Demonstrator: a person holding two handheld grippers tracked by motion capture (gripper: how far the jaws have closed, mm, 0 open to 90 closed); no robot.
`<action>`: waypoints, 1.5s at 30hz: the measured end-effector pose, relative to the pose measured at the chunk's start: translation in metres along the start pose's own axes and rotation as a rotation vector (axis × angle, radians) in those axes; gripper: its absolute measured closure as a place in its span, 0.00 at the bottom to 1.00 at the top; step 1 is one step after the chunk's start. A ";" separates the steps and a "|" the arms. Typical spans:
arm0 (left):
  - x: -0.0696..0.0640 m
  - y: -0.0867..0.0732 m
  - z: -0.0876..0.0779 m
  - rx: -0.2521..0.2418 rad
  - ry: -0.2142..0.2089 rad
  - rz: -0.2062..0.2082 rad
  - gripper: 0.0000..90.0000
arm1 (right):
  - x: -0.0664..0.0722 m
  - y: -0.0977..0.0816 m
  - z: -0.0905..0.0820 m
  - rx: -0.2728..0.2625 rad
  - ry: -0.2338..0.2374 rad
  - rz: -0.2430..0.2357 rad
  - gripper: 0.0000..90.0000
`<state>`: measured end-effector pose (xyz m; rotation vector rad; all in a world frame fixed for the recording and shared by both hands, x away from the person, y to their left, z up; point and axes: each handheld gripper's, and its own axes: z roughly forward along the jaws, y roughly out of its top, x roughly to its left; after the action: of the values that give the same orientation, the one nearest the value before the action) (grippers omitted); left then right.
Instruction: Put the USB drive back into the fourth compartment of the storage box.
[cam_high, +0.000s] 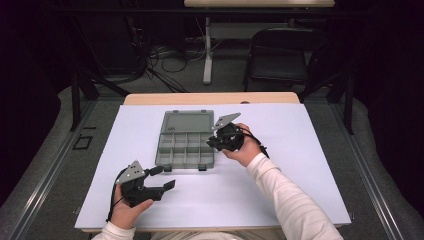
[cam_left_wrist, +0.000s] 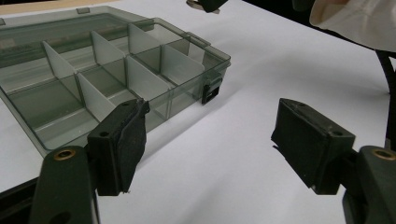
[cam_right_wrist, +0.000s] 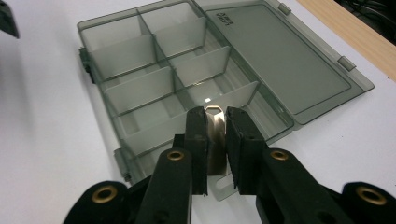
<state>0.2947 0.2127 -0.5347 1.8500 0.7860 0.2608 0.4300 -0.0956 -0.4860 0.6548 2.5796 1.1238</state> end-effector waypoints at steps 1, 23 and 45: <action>0.000 0.000 0.000 -0.001 -0.001 0.000 0.29 | -0.003 0.000 0.002 -0.003 -0.002 0.012 0.88; 0.003 -0.001 -0.002 -0.005 -0.006 -0.011 0.29 | -0.016 -0.001 0.023 0.000 -0.028 0.063 0.88; 0.003 0.000 -0.003 -0.013 0.011 -0.016 0.29 | -0.018 0.006 0.038 -0.019 -0.044 0.105 0.80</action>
<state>0.2952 0.2172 -0.5339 1.8312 0.8040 0.2652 0.4622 -0.0772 -0.5063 0.8096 2.5205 1.1513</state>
